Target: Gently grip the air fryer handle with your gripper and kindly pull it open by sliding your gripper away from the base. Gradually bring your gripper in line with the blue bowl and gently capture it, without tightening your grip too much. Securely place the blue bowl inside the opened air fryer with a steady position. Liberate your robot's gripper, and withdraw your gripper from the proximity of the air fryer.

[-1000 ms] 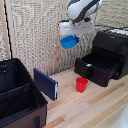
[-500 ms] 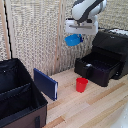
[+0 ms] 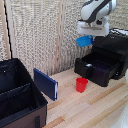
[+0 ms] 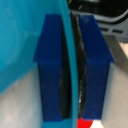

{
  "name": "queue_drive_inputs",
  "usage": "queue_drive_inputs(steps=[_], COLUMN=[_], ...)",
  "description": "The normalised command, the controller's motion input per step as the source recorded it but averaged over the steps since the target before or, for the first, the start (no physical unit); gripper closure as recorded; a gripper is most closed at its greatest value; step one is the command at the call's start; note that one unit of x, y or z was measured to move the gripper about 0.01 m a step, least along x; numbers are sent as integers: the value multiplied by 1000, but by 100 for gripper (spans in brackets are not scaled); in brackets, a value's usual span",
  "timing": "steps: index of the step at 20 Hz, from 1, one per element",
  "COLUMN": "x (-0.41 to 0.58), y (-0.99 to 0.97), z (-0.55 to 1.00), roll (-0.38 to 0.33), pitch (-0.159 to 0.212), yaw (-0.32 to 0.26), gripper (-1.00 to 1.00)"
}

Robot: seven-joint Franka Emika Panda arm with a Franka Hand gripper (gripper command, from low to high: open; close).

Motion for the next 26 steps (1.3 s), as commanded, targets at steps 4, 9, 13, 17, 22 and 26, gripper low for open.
queue_drive_inputs(steps=[4, 9, 13, 17, 22, 26], x=[111, 38, 34, 25, 122, 26], y=[-655, -381, -264, -238, -212, -196], z=[-420, -463, -447, -459, -452, -416], roll=[0, -20, -46, -61, -19, -9], pitch=[74, 45, 35, 5, 19, -19], yaw=[-135, -74, -43, -46, -7, 63], gripper=[100, 100, 100, 100, 100, 100])
